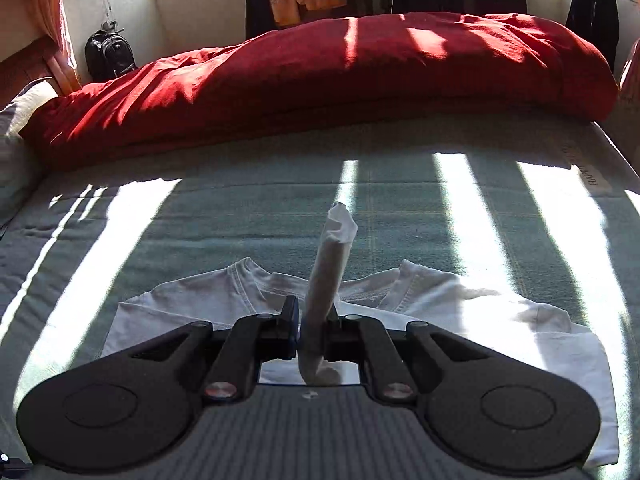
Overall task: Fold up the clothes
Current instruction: 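Lift the held sleeve and carry it across the shirt body with the right tool, then lower the sleeve onto the shirt body and open the right tool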
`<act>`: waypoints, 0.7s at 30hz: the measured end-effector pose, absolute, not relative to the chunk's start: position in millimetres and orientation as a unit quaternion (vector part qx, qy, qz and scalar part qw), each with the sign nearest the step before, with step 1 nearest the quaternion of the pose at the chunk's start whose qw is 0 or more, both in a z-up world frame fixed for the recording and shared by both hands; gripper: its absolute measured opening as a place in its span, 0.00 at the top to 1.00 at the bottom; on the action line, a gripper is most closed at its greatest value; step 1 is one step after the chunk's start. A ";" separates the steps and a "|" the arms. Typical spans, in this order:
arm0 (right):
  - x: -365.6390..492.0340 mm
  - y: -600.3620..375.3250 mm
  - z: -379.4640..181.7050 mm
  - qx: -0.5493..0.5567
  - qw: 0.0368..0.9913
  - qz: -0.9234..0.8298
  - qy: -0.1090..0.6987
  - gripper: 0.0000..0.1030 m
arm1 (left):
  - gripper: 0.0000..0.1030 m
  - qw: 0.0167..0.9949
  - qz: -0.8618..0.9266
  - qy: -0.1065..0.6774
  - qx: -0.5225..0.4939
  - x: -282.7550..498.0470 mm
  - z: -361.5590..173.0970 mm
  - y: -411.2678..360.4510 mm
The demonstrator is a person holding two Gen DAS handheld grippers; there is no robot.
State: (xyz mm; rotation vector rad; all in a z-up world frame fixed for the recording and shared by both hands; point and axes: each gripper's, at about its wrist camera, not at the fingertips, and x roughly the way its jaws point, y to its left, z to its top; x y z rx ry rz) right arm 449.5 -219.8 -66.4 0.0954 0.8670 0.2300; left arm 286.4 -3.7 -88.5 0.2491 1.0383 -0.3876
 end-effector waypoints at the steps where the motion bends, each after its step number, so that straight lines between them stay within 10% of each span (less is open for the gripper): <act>1: 449.2 -214.8 -67.2 0.045 0.899 0.117 0.420 0.88 | 0.05 0.843 -0.182 0.492 0.117 286.1 -88.8 -2.1; 21: 440.3 -124.7 -113.2 -0.041 0.859 0.199 0.470 0.88 | 0.05 0.845 -0.159 0.501 0.102 279.0 -94.6 22.7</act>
